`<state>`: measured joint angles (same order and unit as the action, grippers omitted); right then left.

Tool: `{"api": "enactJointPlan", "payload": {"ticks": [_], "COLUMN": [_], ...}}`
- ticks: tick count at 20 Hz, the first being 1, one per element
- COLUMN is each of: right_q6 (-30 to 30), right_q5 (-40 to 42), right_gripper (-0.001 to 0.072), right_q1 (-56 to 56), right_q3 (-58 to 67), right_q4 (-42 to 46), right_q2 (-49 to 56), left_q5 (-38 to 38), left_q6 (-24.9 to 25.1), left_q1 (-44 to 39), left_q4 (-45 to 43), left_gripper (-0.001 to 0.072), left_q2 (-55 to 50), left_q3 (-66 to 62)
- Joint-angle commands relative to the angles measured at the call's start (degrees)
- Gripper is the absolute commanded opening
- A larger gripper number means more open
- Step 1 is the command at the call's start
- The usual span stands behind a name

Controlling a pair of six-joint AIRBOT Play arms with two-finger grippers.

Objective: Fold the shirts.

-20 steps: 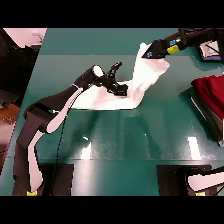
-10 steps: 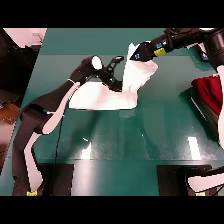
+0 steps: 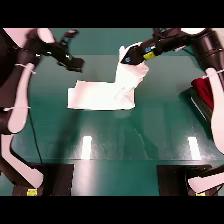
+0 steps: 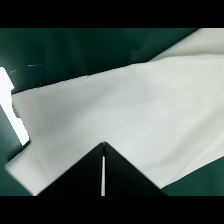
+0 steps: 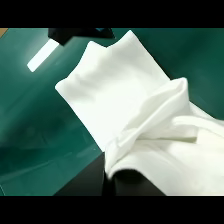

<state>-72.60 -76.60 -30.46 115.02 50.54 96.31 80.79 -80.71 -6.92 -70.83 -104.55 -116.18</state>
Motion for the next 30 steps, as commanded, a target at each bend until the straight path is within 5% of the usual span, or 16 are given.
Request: {"api": "enactJointPlan", "payload": {"ticks": [1, 5, 7, 10, 11, 12, 13, 21, 25, 30], "right_q6": [3.1, 6.6, 8.1, 8.2, 8.2, 8.2, 8.2, 3.6, -3.3, -3.6], "right_q5": [4.0, 18.4, 30.5, 39.6, 38.9, 36.6, 34.7, 8.6, 9.2, 15.4], "right_gripper": [0.0010, 0.0017, 0.0269, 0.0277, 0.0429, 0.0664, 0.0715, 0.0697, 0.0697, 0.0697], "right_q1": [-5.3, -15.2, -20.3, -23.7, -23.6, -22.8, -21.6, 1.6, 11.5, 12.7], "right_q3": [0.0, 3.6, 5.0, 5.6, 5.4, 5.0, 3.0, -18.4, -28.7, -37.3], "right_q4": [-0.1, -0.1, -0.2, -7.2, -7.4, -7.0, -7.0, -7.0, -7.6, -8.5], "right_q2": [3.8, 13.9, 18.7, 21.6, 21.4, 20.6, 18.8, 5.3, 3.5, 3.6], "left_q5": [2.3, 2.6, 3.2, 4.4, 5.0, 5.9, 6.7, 7.5, 5.1, 3.6], "left_q6": [-0.2, -0.6, -0.5, -0.5, -0.5, -0.5, -0.5, -0.3, -0.3, -0.2], "left_q1": [6.6, 9.8, 9.9, 9.9, 9.9, 9.9, 9.9, 9.5, 8.6, 7.8], "left_q4": [-0.8, -0.6, -0.5, -0.3, -0.3, -0.3, 0.0, 6.1, 7.9, 8.3], "left_gripper": [0.0024, 0.0024, 0.0024, 0.0024, 0.0024, 0.0024, 0.0024, 0.0024, 0.0024, 0.0024], "left_q2": [4.7, 7.0, 7.5, 7.6, 7.6, 7.6, 7.6, 7.6, 7.6, 7.6], "left_q3": [-0.1, -0.1, -0.1, -0.1, -0.1, -0.1, -0.1, -0.1, 0.0, 0.0]}}
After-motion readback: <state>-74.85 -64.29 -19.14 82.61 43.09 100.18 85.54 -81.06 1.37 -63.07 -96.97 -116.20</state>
